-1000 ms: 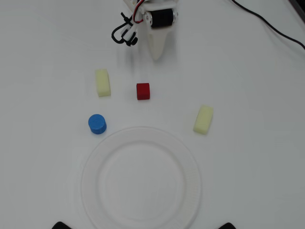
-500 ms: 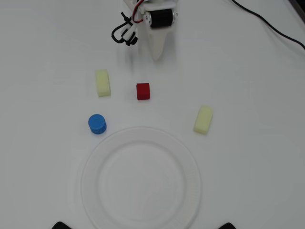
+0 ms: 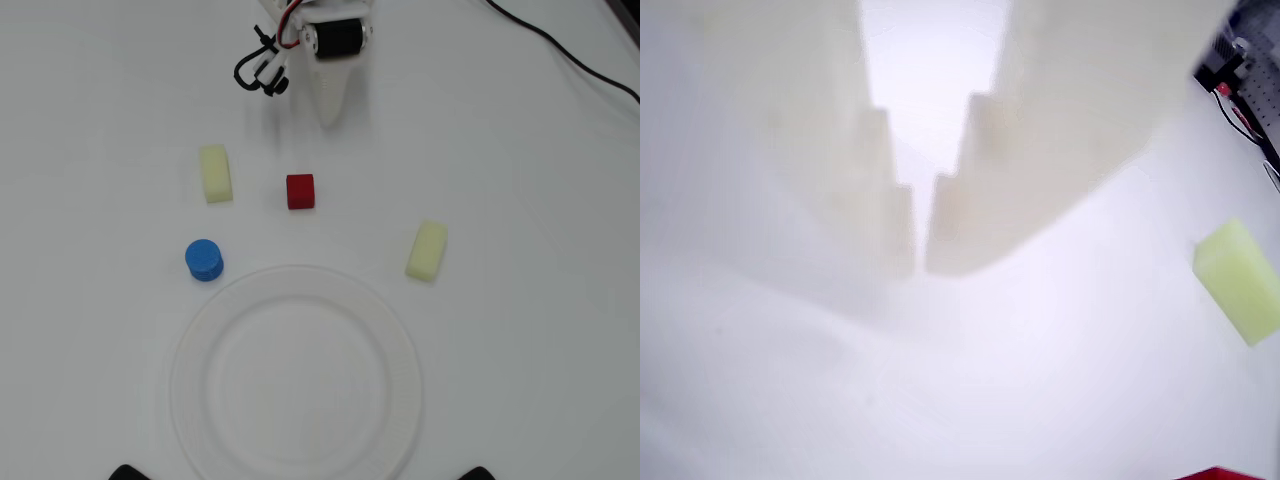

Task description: Grasp a red block and put it in the dish.

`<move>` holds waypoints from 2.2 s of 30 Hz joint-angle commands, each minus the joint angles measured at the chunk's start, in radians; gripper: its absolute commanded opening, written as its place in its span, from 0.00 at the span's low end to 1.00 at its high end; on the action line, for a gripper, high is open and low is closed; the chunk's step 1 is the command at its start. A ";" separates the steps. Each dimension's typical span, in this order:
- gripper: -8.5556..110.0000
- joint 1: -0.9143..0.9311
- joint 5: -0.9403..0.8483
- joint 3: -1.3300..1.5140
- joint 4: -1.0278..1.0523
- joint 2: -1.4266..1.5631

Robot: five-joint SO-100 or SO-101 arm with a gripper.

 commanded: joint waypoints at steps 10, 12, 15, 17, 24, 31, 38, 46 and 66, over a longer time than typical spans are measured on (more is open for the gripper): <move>0.11 0.006 -0.023 0.058 0.026 0.186; 0.12 0.006 -0.028 0.023 0.031 0.184; 0.14 0.008 -0.046 -0.026 0.031 0.169; 0.15 0.008 -0.063 -0.063 0.021 0.124; 0.20 0.038 -0.064 -0.327 -0.041 -0.321; 0.27 0.018 -0.034 -0.637 -0.041 -0.767; 0.32 -0.017 -0.006 -0.844 -0.103 -1.092; 0.34 -0.009 -0.011 -0.994 -0.204 -1.399; 0.32 0.161 -0.158 -1.017 -0.362 -1.615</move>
